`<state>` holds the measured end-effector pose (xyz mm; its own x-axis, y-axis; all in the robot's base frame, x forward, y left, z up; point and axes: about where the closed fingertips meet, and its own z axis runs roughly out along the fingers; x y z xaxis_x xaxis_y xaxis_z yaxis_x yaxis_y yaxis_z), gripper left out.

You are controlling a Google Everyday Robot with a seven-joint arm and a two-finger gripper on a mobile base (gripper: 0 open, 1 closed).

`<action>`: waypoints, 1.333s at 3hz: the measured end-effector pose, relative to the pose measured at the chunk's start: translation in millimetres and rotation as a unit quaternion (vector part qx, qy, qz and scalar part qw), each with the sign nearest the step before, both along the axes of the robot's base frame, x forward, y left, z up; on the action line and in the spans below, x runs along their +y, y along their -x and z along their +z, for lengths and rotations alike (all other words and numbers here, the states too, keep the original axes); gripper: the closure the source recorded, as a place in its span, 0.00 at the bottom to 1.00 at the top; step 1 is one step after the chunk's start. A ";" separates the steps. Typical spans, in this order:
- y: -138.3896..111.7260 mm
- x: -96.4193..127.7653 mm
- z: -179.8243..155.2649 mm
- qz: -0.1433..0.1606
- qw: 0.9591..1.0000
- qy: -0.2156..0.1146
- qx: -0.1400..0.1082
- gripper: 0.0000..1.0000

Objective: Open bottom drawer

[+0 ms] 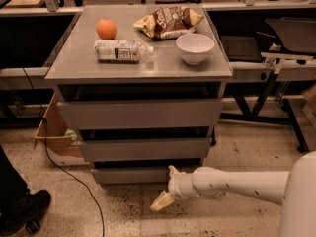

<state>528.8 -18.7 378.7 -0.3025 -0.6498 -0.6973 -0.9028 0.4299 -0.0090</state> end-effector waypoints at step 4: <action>-98.1 -98.8 -80.8 -0.020 0.996 0.067 -0.059 0.00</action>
Offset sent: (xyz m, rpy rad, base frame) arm 0.1238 -0.1241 -0.0607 -0.1985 -0.1888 -0.0748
